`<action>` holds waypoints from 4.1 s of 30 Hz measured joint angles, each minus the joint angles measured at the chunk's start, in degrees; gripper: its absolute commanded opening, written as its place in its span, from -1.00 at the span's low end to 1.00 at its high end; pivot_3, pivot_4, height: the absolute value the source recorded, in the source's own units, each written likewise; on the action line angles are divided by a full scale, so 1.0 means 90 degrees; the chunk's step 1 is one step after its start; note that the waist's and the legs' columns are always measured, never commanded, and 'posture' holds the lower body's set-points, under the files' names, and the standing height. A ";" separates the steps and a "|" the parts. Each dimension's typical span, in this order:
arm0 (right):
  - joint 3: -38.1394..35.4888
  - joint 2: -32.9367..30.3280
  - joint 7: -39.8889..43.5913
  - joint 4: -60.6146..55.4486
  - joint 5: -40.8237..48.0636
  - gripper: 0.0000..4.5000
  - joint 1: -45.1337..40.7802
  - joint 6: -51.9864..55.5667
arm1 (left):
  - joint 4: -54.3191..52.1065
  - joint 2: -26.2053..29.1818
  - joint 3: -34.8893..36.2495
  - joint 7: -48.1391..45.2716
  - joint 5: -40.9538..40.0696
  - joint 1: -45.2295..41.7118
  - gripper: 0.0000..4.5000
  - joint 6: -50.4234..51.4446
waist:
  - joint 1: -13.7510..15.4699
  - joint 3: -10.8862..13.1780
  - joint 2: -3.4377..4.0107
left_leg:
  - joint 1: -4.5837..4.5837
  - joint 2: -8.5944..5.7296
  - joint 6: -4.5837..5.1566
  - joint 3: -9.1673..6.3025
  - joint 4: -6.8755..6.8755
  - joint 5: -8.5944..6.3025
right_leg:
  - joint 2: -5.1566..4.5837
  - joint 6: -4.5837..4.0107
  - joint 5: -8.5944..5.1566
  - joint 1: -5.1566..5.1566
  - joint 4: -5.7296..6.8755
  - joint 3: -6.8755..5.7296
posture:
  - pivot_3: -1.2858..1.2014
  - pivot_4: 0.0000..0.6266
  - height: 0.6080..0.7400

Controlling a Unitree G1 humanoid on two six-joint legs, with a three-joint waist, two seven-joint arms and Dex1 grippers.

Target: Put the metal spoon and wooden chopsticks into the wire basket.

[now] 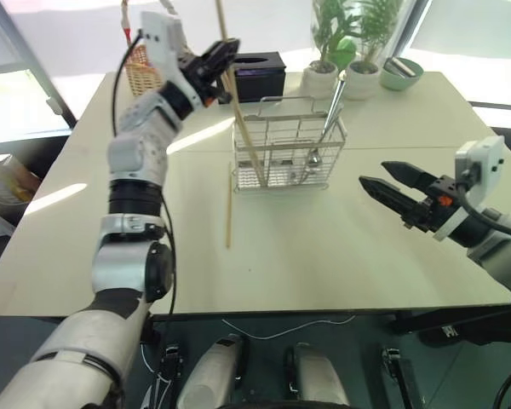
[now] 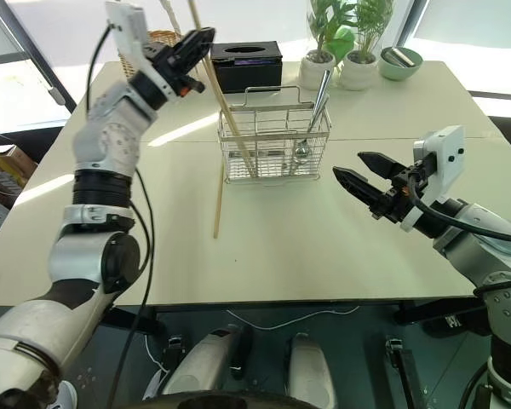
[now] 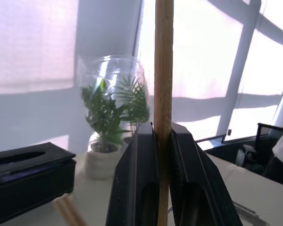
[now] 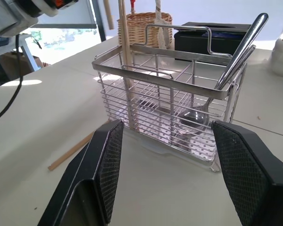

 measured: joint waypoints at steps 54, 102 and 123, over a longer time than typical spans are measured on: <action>-0.0026 0.0187 -0.0223 -0.0128 0.0113 0.36 0.0213 0.0001 | -0.3725 0.0742 0.0330 0.3312 -0.0526 0.0725 0.98 0.8000 | 0.0015 -0.0005 0.0007 | 0.0009 0.0001 -0.0005 0.0000 -0.0004 -0.0004 | 0.0006 0.0002 -0.0002 -0.0007 0.0007 0.0007 | 0.03 -0.52 0.78; 0.0057 0.0282 -0.0217 -0.0231 0.0107 0.36 0.0459 -0.0035 | -0.5189 0.2940 -0.1512 0.0620 -0.1990 0.1660 0.98 0.8126 | 0.0033 -0.0057 0.0051 | 0.0009 0.0001 -0.0008 0.0004 -0.0068 -0.0003 | 0.0001 -0.0021 -0.0015 -0.0015 -0.0039 0.0020 | 0.03 -0.52 0.78; 0.0166 0.0420 -0.0679 -0.0462 0.0352 0.36 0.0463 -0.0035 | -0.3155 0.0569 -0.1421 0.2980 0.0043 0.1787 0.98 0.8137 | 0.0034 -0.0055 0.0047 | 0.0017 0.0000 -0.0009 0.0003 -0.0071 -0.0003 | 0.0000 -0.0002 -0.0003 0.0004 -0.0054 0.0018 | 0.03 -0.52 0.78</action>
